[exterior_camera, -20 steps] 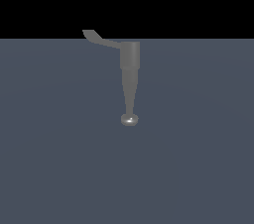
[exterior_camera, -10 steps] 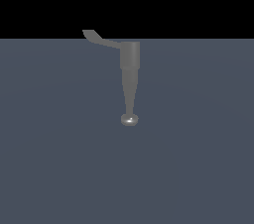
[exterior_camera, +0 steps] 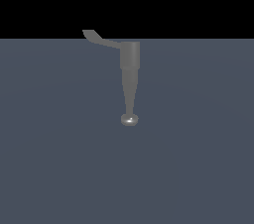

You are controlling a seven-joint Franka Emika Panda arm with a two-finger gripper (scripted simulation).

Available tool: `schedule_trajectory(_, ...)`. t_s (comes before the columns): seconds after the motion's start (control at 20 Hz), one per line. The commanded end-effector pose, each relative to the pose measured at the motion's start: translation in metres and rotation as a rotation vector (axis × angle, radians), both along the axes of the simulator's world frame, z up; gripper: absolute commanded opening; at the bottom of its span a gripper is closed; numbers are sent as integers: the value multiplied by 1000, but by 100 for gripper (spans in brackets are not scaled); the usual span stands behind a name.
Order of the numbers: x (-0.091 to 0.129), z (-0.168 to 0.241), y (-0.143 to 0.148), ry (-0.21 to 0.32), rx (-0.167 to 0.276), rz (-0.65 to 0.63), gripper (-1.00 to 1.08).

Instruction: Turn on the faucet by rotating a designated handle.

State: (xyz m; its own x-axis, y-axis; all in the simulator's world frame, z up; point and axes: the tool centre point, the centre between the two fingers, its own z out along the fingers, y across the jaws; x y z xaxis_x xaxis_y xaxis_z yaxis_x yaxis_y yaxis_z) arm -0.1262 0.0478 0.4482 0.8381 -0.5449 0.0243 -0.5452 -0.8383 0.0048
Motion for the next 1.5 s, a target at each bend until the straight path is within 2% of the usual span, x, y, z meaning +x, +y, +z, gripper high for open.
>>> schedule_trajectory(0.0, 11, -6, 3, 0, 4, -62, -100)
schedule_trajectory(1.45, 121, -104, 35, 7, 26, -766, -100)
